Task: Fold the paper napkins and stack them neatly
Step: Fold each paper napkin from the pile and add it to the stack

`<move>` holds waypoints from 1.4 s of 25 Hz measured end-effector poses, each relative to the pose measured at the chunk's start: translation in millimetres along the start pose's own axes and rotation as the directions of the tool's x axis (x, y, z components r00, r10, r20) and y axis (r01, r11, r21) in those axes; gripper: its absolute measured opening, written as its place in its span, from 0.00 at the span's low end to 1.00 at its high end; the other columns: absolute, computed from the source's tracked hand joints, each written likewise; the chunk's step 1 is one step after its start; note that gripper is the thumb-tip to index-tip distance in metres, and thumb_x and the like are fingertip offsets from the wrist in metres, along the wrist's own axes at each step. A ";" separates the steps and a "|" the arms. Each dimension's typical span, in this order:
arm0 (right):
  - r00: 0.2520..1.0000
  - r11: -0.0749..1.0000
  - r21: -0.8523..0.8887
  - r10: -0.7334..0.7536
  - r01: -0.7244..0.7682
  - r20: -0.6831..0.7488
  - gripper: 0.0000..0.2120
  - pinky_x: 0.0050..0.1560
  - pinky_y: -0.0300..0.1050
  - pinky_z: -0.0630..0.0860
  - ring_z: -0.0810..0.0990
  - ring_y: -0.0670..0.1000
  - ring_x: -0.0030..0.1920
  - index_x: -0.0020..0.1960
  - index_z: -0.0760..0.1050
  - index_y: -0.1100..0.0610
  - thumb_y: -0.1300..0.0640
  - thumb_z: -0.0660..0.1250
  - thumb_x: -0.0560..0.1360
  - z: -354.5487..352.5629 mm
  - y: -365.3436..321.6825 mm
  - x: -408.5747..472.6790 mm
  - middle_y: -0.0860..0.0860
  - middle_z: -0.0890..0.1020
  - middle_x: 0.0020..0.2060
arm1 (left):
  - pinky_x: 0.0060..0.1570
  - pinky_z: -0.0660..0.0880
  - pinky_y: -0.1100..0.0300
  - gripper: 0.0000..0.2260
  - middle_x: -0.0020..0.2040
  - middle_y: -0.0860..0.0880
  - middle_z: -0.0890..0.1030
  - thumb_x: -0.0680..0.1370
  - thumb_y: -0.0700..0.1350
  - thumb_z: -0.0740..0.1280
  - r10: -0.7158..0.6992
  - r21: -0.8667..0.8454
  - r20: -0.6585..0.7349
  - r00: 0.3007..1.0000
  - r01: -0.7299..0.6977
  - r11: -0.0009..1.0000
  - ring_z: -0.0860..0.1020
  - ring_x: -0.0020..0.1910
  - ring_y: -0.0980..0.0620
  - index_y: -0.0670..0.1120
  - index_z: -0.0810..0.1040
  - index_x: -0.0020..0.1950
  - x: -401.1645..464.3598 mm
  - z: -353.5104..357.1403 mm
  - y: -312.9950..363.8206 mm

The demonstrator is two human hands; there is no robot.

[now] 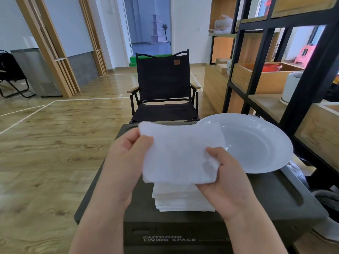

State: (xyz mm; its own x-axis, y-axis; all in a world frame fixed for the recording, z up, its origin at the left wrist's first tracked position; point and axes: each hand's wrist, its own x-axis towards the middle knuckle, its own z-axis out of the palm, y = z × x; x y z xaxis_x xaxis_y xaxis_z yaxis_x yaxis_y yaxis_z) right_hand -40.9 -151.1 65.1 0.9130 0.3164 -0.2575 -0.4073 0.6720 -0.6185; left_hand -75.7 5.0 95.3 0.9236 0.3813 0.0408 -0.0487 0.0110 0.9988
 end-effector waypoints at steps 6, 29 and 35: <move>0.997 0.998 0.057 0.006 -0.011 0.080 0.10 0.54 0.60 0.77 0.83 0.58 0.53 0.55 0.78 0.54 0.60 0.62 0.76 -1.0 -6.4 -3.1 0.55 0.85 0.51 | 0.36 0.70 0.61 0.03 0.46 0.59 0.80 0.76 0.49 0.67 0.129 0.368 -0.279 0.951 -0.018 0.930 0.78 0.44 0.57 0.54 0.76 0.48 9.7 -7.7 -13.6; 0.886 0.636 -0.625 -0.399 0.452 0.234 0.10 0.55 0.50 0.79 0.82 0.47 0.53 0.52 0.79 0.43 0.55 0.67 0.73 -6.9 -10.2 -4.3 0.45 0.84 0.50 | 0.32 0.72 0.57 0.11 0.32 0.50 0.80 0.78 0.52 0.63 0.284 0.370 0.115 0.952 -0.307 0.877 0.76 0.31 0.50 0.53 0.83 0.42 -5.7 18.1 -11.3; 0.850 0.305 -0.824 -0.399 0.477 0.344 0.07 0.47 0.39 0.77 0.79 0.40 0.50 0.47 0.81 0.40 0.46 0.68 0.70 -8.0 -19.1 -9.6 0.39 0.82 0.45 | 0.33 0.68 0.67 0.07 0.36 0.57 0.79 0.77 0.55 0.63 0.160 0.582 0.455 0.876 -0.428 0.691 0.74 0.34 0.59 0.58 0.80 0.44 -6.1 5.8 -9.6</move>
State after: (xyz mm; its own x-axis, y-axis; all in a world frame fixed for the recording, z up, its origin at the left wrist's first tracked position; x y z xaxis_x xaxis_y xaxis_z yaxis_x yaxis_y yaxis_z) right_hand -41.7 -172.3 73.4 0.9306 0.2312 0.2837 0.3302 -0.1957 -0.9234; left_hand -78.7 -2.8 85.6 0.9744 -0.0845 0.2082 -0.2075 -0.6938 0.6896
